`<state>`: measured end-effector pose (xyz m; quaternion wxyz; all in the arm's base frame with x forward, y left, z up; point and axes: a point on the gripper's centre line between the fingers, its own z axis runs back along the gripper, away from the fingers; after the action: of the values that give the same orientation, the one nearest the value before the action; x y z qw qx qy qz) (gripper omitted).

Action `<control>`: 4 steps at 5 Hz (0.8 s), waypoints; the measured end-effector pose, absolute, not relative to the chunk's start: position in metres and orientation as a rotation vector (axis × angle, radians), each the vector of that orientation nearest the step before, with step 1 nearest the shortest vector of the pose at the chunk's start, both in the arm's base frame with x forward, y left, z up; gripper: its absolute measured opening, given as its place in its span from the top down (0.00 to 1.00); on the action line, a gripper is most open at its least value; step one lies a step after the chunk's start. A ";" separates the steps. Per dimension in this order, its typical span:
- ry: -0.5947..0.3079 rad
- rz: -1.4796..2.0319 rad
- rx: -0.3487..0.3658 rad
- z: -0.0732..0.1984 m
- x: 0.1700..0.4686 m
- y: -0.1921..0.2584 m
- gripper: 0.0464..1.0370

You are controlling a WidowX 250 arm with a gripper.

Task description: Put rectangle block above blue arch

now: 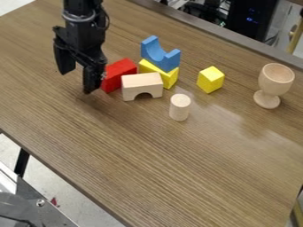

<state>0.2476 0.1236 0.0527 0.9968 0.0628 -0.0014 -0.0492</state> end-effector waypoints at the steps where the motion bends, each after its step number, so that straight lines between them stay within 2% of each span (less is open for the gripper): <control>1: -0.006 -0.112 0.129 0.052 0.254 0.127 0.04; 3: 0.000 -0.134 0.098 0.045 0.267 0.128 0.04; 4: 0.029 -0.137 0.058 0.042 0.276 0.125 0.04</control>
<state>0.2763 0.1246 0.0419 0.9971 0.0291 0.0144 -0.0683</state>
